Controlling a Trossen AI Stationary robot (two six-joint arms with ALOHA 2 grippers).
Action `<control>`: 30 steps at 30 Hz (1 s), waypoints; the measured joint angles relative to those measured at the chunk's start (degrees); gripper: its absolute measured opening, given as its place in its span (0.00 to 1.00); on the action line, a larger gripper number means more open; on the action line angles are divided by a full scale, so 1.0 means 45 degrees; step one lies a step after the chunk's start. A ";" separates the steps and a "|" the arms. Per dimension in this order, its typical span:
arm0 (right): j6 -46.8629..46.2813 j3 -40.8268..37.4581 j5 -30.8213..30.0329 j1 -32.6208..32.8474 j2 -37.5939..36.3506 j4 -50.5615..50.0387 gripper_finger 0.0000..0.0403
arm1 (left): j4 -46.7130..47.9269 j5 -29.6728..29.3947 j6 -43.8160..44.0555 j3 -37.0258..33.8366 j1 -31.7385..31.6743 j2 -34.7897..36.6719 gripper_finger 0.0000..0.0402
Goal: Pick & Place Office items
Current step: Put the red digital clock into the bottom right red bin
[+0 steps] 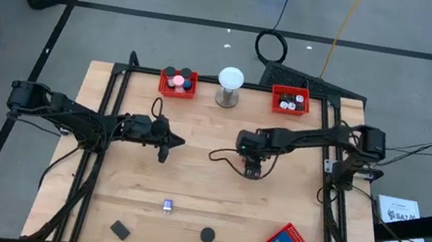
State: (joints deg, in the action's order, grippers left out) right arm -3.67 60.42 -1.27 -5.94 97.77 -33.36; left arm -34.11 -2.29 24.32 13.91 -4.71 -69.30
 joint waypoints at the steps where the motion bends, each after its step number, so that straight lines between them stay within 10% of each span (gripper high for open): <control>1: 0.0018 0.0000 0.0016 -0.0073 0.0184 0.0047 0.67 | 0.0005 -0.0038 0.0009 0.0000 0.0000 0.0000 0.05; 13: -0.2199 0.0011 0.1436 -0.0335 0.0291 0.0145 0.32 | 0.0015 -0.0077 0.0028 0.0000 0.0092 0.0000 0.05; 19: -0.5105 -0.0001 0.1309 0.0378 -0.2068 -0.0997 0.31 | 0.0015 -0.0072 0.0008 0.0000 0.0092 0.0000 0.05; 30: -1.5259 0.0000 -0.0017 0.7052 -0.5245 -0.3999 0.31 | 0.0010 -0.0094 -0.0031 0.0000 0.0092 0.0000 0.05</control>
State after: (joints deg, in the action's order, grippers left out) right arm -72.34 60.42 -1.35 25.80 74.17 -51.35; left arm -34.06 -2.71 24.18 13.91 -4.29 -69.30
